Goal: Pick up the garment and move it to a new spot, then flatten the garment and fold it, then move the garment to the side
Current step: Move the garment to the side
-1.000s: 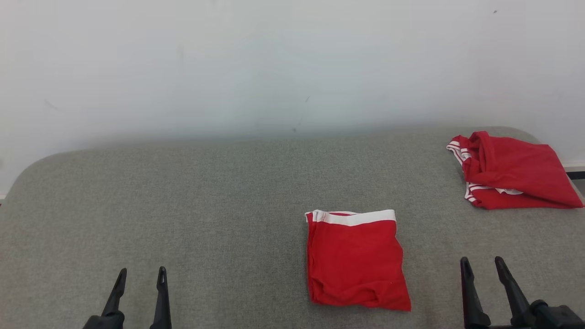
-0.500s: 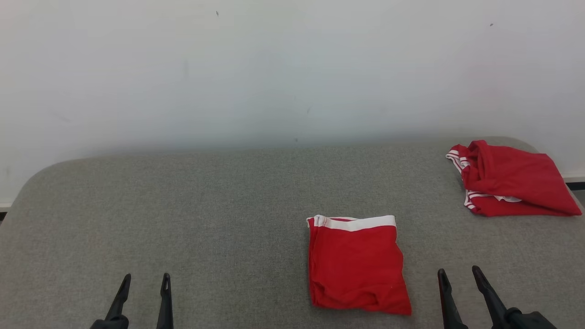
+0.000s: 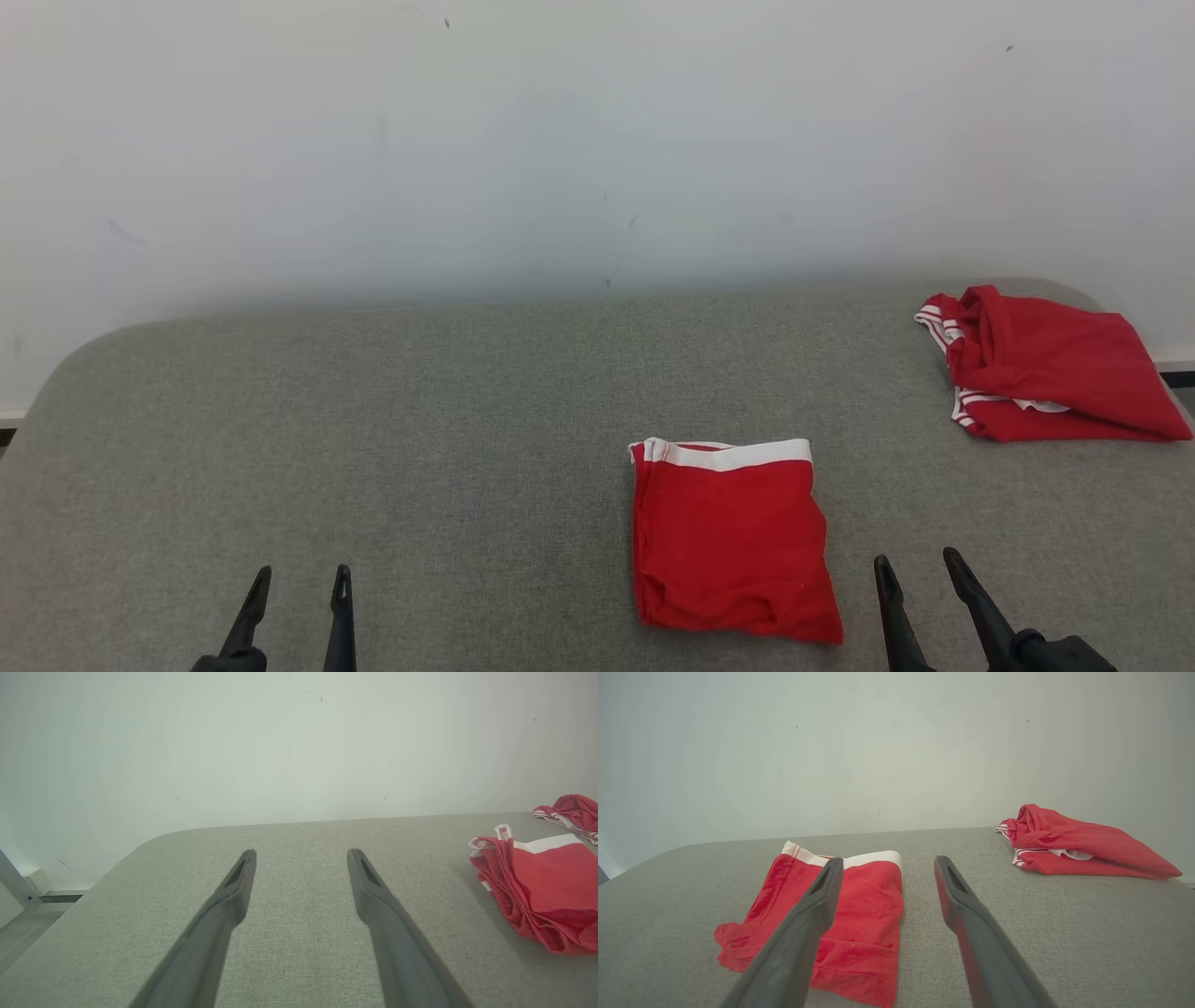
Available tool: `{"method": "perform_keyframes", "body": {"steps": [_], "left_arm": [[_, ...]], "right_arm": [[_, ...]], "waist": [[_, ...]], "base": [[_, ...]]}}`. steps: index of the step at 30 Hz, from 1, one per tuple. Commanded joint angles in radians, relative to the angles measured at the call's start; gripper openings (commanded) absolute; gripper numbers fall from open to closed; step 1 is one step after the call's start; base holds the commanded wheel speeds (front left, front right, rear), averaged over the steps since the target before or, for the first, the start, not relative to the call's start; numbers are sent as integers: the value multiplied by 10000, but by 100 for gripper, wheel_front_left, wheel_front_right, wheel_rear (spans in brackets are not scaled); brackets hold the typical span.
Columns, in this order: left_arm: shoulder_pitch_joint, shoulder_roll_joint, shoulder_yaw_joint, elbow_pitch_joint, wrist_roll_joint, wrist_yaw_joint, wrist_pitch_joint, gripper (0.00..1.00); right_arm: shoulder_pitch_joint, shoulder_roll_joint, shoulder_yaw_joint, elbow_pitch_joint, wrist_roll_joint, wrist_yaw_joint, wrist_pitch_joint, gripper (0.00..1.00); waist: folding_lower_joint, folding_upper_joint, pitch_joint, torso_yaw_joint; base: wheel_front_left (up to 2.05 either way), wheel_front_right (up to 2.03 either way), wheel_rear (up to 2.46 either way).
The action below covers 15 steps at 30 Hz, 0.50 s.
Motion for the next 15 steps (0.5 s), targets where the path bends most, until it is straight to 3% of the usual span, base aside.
{"method": "perform_keyframes", "body": {"steps": [1,15], "left_arm": [[119,43,-12,-1,-59,53,-3,100],[31,49,-111,-47,-115,114,-10,100]], "right_arm": [[-11,22,5,-1,-70,-30,0,100],[16,63,-118,-60,-121,-30,81,100]], "waist": [[1,0,-1,17],[1,0,55,198]], "base": [[0,0,0],[0,0,0]]}}
